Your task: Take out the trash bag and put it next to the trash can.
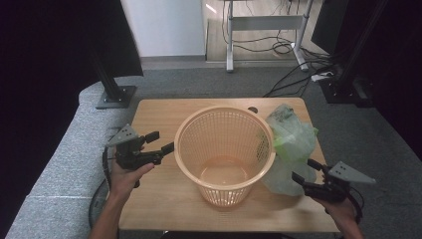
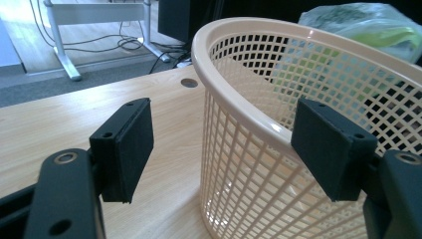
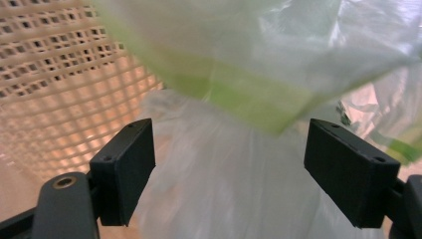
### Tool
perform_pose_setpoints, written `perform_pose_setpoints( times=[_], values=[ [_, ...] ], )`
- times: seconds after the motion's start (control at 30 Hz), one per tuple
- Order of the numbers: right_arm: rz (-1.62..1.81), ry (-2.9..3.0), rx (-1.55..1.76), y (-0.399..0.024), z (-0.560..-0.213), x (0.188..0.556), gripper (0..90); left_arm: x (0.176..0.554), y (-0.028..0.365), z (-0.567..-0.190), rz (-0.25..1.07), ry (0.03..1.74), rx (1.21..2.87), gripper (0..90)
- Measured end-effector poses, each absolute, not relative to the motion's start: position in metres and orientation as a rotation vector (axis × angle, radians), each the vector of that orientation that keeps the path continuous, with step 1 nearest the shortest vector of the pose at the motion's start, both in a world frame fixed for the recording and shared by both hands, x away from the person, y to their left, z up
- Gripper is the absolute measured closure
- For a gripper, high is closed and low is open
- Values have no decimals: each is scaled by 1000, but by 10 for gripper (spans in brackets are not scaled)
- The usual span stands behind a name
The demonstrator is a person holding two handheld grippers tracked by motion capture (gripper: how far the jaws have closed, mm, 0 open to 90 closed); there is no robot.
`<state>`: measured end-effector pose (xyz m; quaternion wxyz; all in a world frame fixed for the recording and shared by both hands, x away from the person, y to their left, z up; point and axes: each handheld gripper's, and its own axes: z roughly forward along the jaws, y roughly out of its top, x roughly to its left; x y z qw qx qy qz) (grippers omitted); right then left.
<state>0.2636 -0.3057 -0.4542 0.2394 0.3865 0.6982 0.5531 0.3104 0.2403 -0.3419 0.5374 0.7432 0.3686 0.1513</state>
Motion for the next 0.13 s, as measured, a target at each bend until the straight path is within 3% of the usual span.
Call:
perform_pose_setpoints(
  times=[0.13],
  values=[
    [1512,1906,1045,-310,-459,251,200,305,242,-342,372,861,1767,245]
  ],
)
